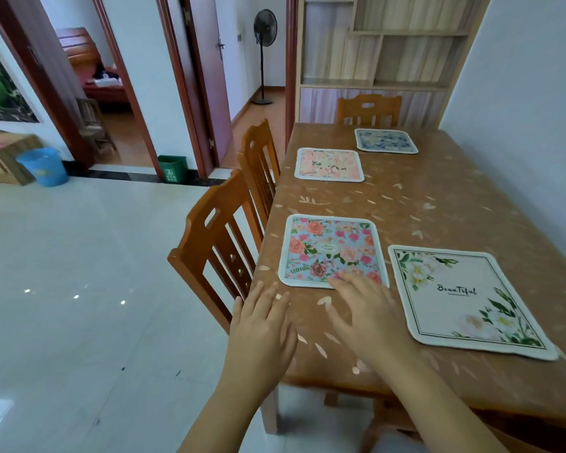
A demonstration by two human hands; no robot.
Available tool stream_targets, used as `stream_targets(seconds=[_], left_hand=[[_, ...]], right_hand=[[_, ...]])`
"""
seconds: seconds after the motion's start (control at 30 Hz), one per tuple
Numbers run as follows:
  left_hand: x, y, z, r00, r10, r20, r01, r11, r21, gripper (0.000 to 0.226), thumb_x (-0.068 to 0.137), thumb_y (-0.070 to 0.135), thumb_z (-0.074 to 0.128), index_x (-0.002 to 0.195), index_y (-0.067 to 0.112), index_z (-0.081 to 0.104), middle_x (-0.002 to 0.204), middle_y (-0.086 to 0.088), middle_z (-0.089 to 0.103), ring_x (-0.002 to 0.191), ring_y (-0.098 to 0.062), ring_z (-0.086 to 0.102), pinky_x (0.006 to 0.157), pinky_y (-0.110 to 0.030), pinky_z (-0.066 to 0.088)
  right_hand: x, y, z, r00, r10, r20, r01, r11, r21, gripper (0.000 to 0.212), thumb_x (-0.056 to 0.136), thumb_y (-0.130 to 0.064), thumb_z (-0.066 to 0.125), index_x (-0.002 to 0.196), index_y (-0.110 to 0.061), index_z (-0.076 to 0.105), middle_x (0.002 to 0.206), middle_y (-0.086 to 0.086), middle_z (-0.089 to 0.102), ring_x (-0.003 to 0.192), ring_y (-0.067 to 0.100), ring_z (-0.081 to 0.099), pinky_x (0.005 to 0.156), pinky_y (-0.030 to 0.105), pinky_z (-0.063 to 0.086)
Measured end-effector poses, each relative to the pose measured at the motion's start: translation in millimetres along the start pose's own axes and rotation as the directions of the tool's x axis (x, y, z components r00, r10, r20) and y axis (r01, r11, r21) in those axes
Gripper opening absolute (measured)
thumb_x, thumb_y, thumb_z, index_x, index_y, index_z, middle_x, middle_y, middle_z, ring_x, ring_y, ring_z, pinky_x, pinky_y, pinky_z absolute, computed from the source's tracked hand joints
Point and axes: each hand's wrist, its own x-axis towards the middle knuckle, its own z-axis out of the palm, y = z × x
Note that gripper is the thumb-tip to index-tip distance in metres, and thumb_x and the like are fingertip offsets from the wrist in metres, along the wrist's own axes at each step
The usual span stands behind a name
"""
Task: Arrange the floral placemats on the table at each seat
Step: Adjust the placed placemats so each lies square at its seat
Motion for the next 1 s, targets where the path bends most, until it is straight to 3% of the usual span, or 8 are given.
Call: stream_targets(seconds=[0.1, 0.2, 0.27, 0.4, 0.5, 0.7, 0.8, 1.0], left_hand=[[35, -34, 3, 0.997, 0.057, 0.054, -0.058, 0.998, 0.003, 0.045, 0.073, 0.019, 0.072, 0.116, 0.016, 0.059, 0.123, -0.007, 0.061, 0.121, -0.030, 0.048, 0.097, -0.050, 0.023], [74, -69, 4, 0.991, 0.087, 0.103, -0.087, 0.996, -0.002, 0.046, 0.086, 0.031, 0.056, 0.129, 0.023, 0.046, 0.139, 0.000, 0.045, 0.134, -0.023, 0.029, 0.105, -0.043, 0.005], [99, -90, 0, 0.986, 0.123, 0.112, -0.124, 0.992, 0.001, 0.046, 0.087, 0.035, 0.055, 0.130, 0.023, 0.046, 0.141, 0.000, 0.044, 0.135, -0.024, 0.026, 0.104, -0.045, -0.001], [148, -124, -10, 0.970, 0.212, 0.122, -0.218, 0.975, 0.035, 0.046, 0.078, 0.027, 0.067, 0.121, 0.017, 0.055, 0.131, -0.008, 0.054, 0.128, -0.033, 0.038, 0.098, -0.056, 0.007], [173, -153, -14, 0.980, 0.174, 0.094, -0.173, 0.985, -0.021, 0.044, 0.086, 0.031, 0.056, 0.128, 0.021, 0.049, 0.141, -0.004, 0.042, 0.136, -0.027, 0.023, 0.105, -0.046, -0.003], [217, -215, -8, 0.983, 0.146, 0.109, -0.120, 0.970, -0.213, 0.045, 0.091, 0.035, 0.046, 0.134, 0.028, 0.038, 0.148, 0.006, 0.029, 0.139, -0.015, 0.010, 0.110, -0.037, -0.001], [242, -252, -7, 0.977, 0.183, 0.110, -0.141, 0.940, -0.311, 0.044, 0.091, 0.033, 0.047, 0.134, 0.027, 0.039, 0.148, 0.005, 0.029, 0.139, -0.014, 0.011, 0.112, -0.037, 0.003], [294, -344, -27, 0.934, 0.325, 0.150, -0.264, 0.909, -0.323, 0.044, 0.090, 0.035, 0.048, 0.132, 0.025, 0.042, 0.146, 0.002, 0.035, 0.137, -0.019, 0.019, 0.112, -0.046, 0.012]], right_hand=[[37, -15, 14, 0.999, 0.030, -0.015, -0.030, 1.000, -0.004, 0.042, 0.087, -0.032, 0.054, 0.128, -0.022, 0.049, 0.134, -0.001, 0.049, 0.126, 0.019, 0.037, 0.107, 0.046, 0.027], [74, -30, 29, 0.996, 0.093, -0.014, -0.093, 0.996, 0.014, 0.044, 0.089, -0.032, 0.052, 0.131, -0.023, 0.044, 0.136, -0.002, 0.046, 0.127, 0.017, 0.033, 0.110, 0.046, 0.022], [98, -42, 38, 0.989, 0.146, -0.020, -0.145, 0.989, 0.040, 0.044, 0.088, -0.032, 0.053, 0.130, -0.021, 0.045, 0.135, 0.000, 0.047, 0.126, 0.019, 0.034, 0.109, 0.046, 0.024], [146, -64, 53, 0.980, 0.194, -0.037, -0.193, 0.981, 0.029, 0.043, 0.090, -0.034, 0.050, 0.130, -0.020, 0.045, 0.137, 0.001, 0.045, 0.128, 0.021, 0.034, 0.106, 0.044, 0.025], [175, -81, 62, 0.974, 0.224, -0.047, -0.224, 0.975, 0.000, 0.043, 0.090, -0.035, 0.047, 0.131, -0.021, 0.044, 0.138, 0.001, 0.045, 0.128, 0.023, 0.034, 0.105, 0.047, 0.026], [224, -120, 85, 0.950, 0.307, -0.050, -0.310, 0.949, -0.058, 0.044, 0.089, -0.035, 0.048, 0.132, -0.023, 0.043, 0.138, 0.000, 0.044, 0.127, 0.021, 0.034, 0.107, 0.044, 0.026], [247, -145, 97, 0.917, 0.387, -0.097, -0.394, 0.916, -0.076, 0.045, 0.089, -0.035, 0.050, 0.132, -0.024, 0.042, 0.140, 0.000, 0.043, 0.128, 0.021, 0.034, 0.108, 0.045, 0.025], [292, -217, 119, 0.818, 0.545, -0.186, -0.567, 0.817, -0.103, 0.045, 0.089, -0.036, 0.049, 0.132, -0.025, 0.042, 0.139, 0.000, 0.044, 0.128, 0.021, 0.034, 0.108, 0.047, 0.027]])
